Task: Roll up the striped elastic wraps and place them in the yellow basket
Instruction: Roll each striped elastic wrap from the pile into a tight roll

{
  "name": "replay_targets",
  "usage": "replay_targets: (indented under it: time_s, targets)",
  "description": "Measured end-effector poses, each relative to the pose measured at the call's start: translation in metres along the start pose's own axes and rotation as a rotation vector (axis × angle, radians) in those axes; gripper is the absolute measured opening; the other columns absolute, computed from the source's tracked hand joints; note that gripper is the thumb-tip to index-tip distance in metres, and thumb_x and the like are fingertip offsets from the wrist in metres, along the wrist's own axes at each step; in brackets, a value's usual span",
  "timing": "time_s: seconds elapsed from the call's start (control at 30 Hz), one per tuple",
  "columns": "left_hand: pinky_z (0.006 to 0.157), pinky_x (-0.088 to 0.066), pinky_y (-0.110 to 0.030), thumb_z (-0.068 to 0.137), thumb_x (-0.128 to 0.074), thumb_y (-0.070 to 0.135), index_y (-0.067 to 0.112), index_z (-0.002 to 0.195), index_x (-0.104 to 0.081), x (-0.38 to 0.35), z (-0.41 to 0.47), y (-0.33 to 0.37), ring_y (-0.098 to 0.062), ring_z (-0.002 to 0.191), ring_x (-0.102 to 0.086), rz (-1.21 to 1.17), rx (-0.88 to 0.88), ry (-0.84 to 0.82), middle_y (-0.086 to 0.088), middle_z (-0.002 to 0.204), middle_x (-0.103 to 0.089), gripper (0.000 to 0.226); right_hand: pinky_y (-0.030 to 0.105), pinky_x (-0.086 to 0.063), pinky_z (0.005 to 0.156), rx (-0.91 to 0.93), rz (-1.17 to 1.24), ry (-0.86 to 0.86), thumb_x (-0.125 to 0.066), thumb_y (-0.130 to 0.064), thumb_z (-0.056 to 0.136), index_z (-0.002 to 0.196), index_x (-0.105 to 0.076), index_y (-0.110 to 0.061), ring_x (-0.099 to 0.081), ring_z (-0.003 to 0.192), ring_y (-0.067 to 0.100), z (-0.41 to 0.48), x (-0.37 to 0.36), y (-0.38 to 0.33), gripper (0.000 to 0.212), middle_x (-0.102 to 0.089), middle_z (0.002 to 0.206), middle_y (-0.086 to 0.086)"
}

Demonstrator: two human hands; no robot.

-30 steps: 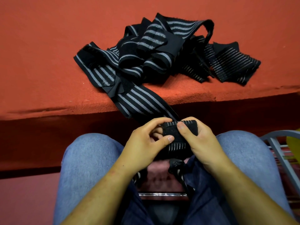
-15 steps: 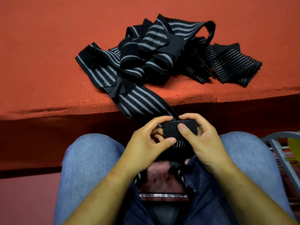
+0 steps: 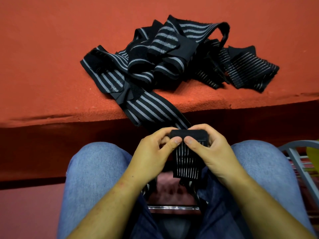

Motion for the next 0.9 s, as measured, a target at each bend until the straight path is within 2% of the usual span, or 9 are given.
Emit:
replay_targets:
  time_s: [0.1,0.23,0.33,0.43,0.5,0.63,0.73,0.8,0.9]
  targets:
    - [0.085,-0.054,-0.024,0.104,-0.061,0.032,0.029,0.120,-0.071,0.000,-0.001,0.002,-0.003,0.093,-0.073,-0.022,-0.001,-0.002,0.007,0.094,-0.079,0.020,0.032,-0.053,0.075,-0.002,-0.018,0.021,-0.083,-0.045,0.085,0.093,-0.070,-0.026,-0.065,0.080,0.010,0.001,0.000,0.001,0.024,-0.071,0.084,-0.002]
    - [0.080,-0.054,-0.027,0.097,-0.071,0.034,0.034,0.119,-0.071,-0.003,-0.001,-0.001,-0.013,0.078,-0.064,-0.008,0.001,0.007,0.002,0.091,-0.073,0.022,0.027,-0.046,0.062,0.021,-0.021,0.059,-0.079,-0.046,0.083,0.084,-0.062,-0.011,-0.056,0.067,0.010,0.001,0.005,-0.001,0.039,-0.062,0.070,-0.003]
    - [0.080,-0.052,-0.019,0.094,-0.076,0.026,0.037,0.126,-0.068,-0.003,0.000,-0.001,-0.003,0.078,-0.062,-0.009,-0.004,0.010,0.011,0.095,-0.072,0.035,0.025,-0.044,0.057,0.012,-0.021,0.068,-0.074,-0.045,0.081,0.080,-0.058,-0.008,-0.054,0.063,0.010,0.001,0.006,-0.001,0.040,-0.060,0.066,-0.003]
    - [0.075,-0.046,-0.013,0.095,-0.074,0.022,0.033,0.114,-0.072,-0.001,-0.001,0.004,0.001,0.077,-0.059,-0.019,-0.011,0.017,0.006,0.092,-0.072,0.022,0.021,-0.044,0.059,-0.009,0.002,0.042,-0.075,-0.049,0.085,0.078,-0.061,-0.018,-0.055,0.064,0.006,0.001,0.003,0.001,0.035,-0.060,0.067,-0.007]
    - [0.076,-0.047,-0.013,0.097,-0.072,0.022,0.030,0.112,-0.073,0.001,-0.001,0.005,0.001,0.079,-0.059,-0.027,-0.022,0.024,0.002,0.093,-0.073,0.017,0.023,-0.049,0.068,-0.013,-0.019,0.017,-0.076,-0.056,0.089,0.087,-0.067,-0.024,-0.061,0.074,0.006,0.001,0.001,0.002,0.034,-0.067,0.077,-0.006]
    - [0.080,-0.052,-0.019,0.097,-0.071,0.025,0.032,0.111,-0.074,0.002,0.000,0.003,-0.004,0.082,-0.062,-0.055,-0.004,0.024,-0.001,0.094,-0.074,0.016,0.028,-0.055,0.081,0.016,-0.031,0.017,-0.072,-0.043,0.092,0.104,-0.072,-0.023,-0.069,0.088,0.011,0.001,0.001,-0.002,0.022,-0.076,0.097,0.004]
    - [0.079,-0.052,-0.022,0.093,-0.077,0.022,0.034,0.122,-0.069,-0.001,-0.001,0.002,-0.007,0.083,-0.062,-0.116,0.013,0.001,0.002,0.100,-0.074,0.032,0.028,-0.056,0.078,0.014,-0.028,0.037,-0.070,-0.037,0.089,0.102,-0.073,-0.017,-0.071,0.086,0.013,0.000,0.003,-0.005,0.024,-0.077,0.095,0.008]
    - [0.076,-0.047,-0.015,0.089,-0.081,0.021,0.039,0.131,-0.062,-0.004,-0.002,0.005,-0.003,0.081,-0.060,-0.056,-0.019,-0.021,0.011,0.108,-0.072,0.049,0.026,-0.056,0.075,0.006,-0.036,0.052,-0.070,-0.038,0.088,0.101,-0.074,-0.018,-0.072,0.084,0.013,0.000,0.004,-0.006,0.024,-0.077,0.092,0.006]
    - [0.072,-0.043,-0.009,0.087,-0.083,0.017,0.038,0.129,-0.063,-0.003,-0.003,0.010,0.000,0.076,-0.057,0.002,-0.062,-0.021,0.019,0.108,-0.069,0.051,0.026,-0.055,0.075,-0.007,-0.030,0.052,-0.069,-0.038,0.089,0.099,-0.075,-0.020,-0.072,0.084,0.012,0.000,0.004,-0.005,0.022,-0.078,0.092,0.005]
Point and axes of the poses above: each hand's wrist, its own z-axis towards the middle knuckle, its own x-axis out of the back of the hand, y = z × x, the point moved 7 cm from there along z, towards the middle knuckle
